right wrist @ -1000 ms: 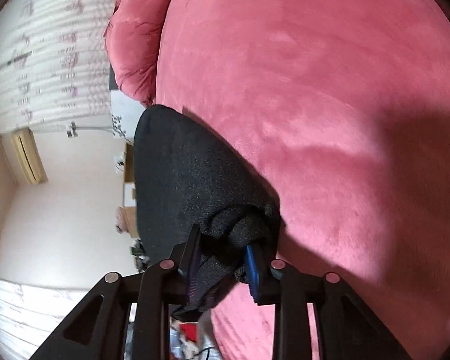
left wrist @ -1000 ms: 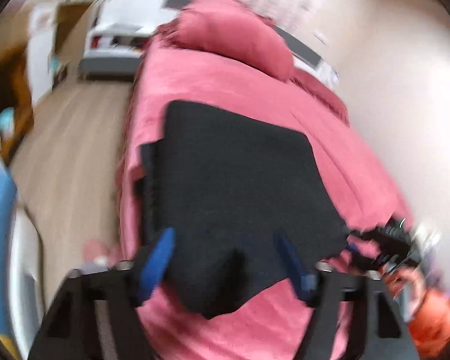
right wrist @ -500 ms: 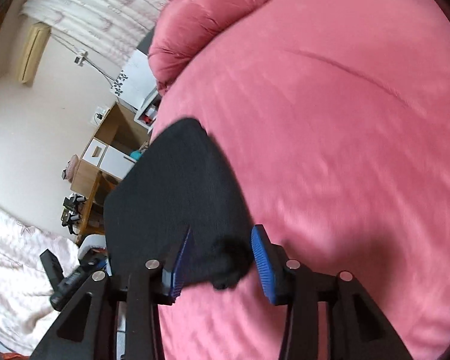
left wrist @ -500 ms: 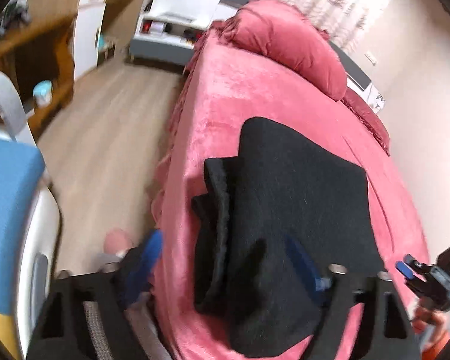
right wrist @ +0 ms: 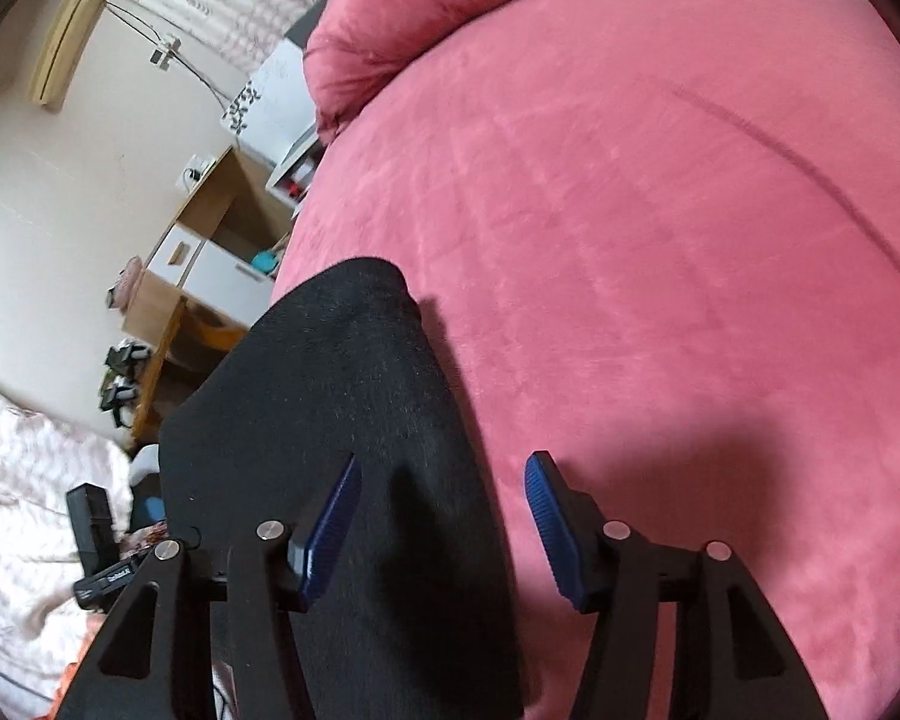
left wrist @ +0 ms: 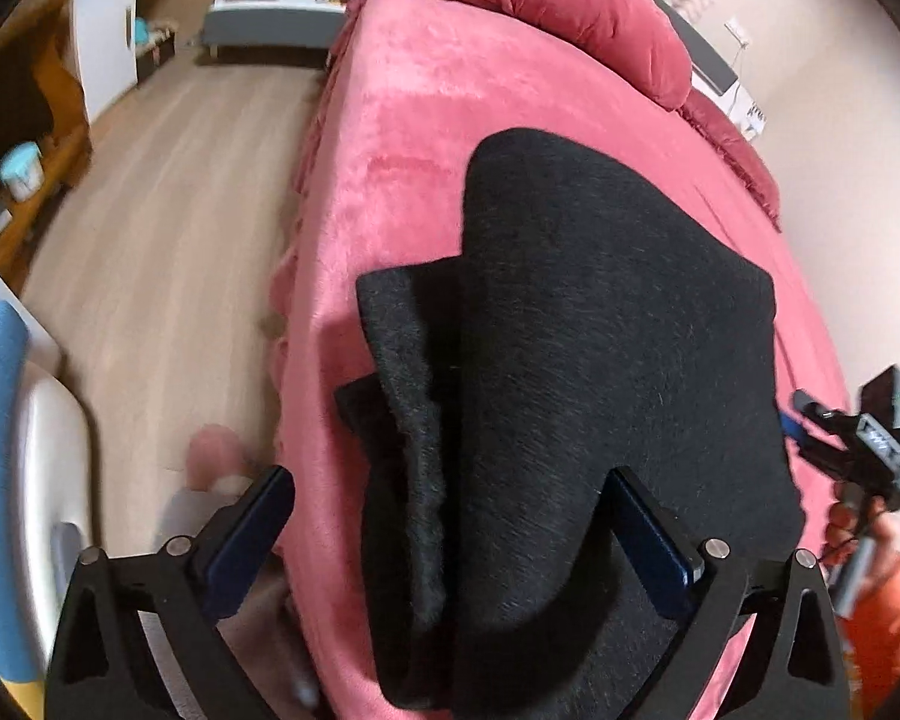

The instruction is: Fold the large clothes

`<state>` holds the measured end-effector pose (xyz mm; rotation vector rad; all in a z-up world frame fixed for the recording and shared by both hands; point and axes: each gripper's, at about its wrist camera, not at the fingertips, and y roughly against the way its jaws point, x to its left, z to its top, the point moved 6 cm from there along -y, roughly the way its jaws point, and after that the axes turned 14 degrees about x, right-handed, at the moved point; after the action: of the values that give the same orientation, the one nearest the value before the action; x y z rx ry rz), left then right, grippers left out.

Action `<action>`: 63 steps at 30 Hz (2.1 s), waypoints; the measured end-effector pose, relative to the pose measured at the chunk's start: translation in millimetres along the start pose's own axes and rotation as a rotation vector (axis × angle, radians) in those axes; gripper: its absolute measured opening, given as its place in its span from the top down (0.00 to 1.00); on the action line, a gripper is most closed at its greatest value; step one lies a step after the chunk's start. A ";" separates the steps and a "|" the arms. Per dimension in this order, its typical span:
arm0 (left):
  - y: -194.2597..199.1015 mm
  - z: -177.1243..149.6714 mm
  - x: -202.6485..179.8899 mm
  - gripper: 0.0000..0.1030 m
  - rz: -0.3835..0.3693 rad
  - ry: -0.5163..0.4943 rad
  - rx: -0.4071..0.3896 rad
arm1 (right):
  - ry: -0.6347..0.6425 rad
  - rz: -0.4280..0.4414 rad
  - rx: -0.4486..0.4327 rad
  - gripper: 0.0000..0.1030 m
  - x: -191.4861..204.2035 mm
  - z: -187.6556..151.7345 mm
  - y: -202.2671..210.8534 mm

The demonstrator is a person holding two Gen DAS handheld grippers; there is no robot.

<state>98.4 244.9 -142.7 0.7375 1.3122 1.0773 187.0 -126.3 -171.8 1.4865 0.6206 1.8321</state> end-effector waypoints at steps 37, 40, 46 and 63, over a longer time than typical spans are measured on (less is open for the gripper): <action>-84.2 83.1 -237.6 0.35 0.166 -0.401 -0.165 | 0.091 -0.352 -0.306 0.63 -66.8 65.3 131.8; -97.4 86.8 -223.9 0.13 0.188 -0.338 -0.182 | -0.157 -0.488 -0.206 0.49 -143.9 58.4 112.6; -100.4 71.9 -174.3 0.02 -0.079 -0.123 -0.126 | -0.199 -0.349 -0.347 0.41 -164.1 10.6 120.4; -86.0 -90.5 -197.6 0.04 0.174 -0.375 -0.227 | -0.199 -0.459 -0.501 0.38 -91.9 -138.6 116.6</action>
<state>41.7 18.8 -158.9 0.8449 0.8040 1.1393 37.7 -263.8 -177.8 1.0635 0.3328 1.3366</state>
